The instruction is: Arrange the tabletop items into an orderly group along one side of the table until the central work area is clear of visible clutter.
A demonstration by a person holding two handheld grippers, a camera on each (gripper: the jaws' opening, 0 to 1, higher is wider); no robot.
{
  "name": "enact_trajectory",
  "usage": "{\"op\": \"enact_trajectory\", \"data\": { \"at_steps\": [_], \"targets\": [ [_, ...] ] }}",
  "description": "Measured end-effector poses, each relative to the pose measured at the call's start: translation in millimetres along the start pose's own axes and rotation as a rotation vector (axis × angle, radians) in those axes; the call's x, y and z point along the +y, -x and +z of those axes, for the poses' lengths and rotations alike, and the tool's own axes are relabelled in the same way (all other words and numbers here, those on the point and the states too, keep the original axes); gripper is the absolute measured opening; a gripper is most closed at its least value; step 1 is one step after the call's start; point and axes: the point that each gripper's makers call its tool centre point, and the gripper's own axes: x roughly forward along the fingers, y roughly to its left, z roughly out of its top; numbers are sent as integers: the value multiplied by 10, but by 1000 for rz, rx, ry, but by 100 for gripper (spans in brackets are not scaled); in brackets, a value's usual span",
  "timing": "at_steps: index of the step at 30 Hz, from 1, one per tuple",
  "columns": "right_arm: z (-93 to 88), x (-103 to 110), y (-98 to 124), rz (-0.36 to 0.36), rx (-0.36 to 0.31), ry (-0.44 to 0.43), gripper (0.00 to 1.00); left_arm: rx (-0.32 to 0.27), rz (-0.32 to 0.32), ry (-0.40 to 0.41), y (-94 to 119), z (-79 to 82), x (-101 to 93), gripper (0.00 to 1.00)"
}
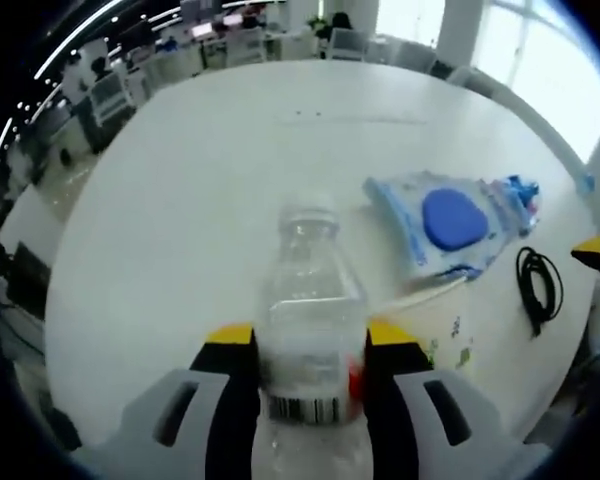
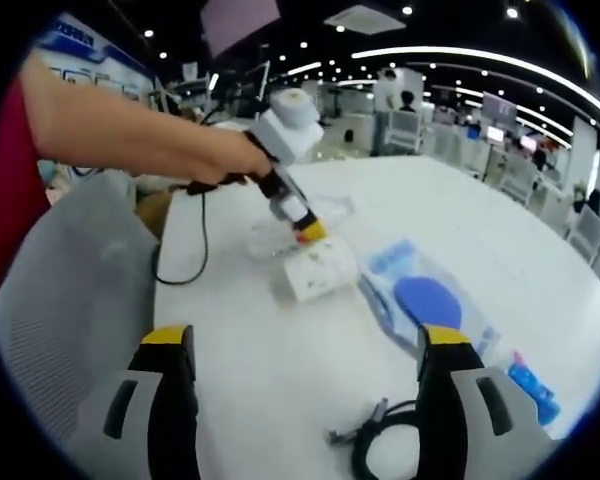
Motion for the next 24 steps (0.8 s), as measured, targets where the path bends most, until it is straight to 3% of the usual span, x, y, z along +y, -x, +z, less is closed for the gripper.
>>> {"op": "enact_trajectory", "data": {
  "at_steps": [15, 24],
  "targets": [
    [238, 242, -83, 5, 6, 48, 90, -92, -43, 4, 369, -76, 186, 37],
    [448, 333, -146, -4, -5, 65, 90, -173, -121, -24, 664, 43, 192, 36]
  ]
}}
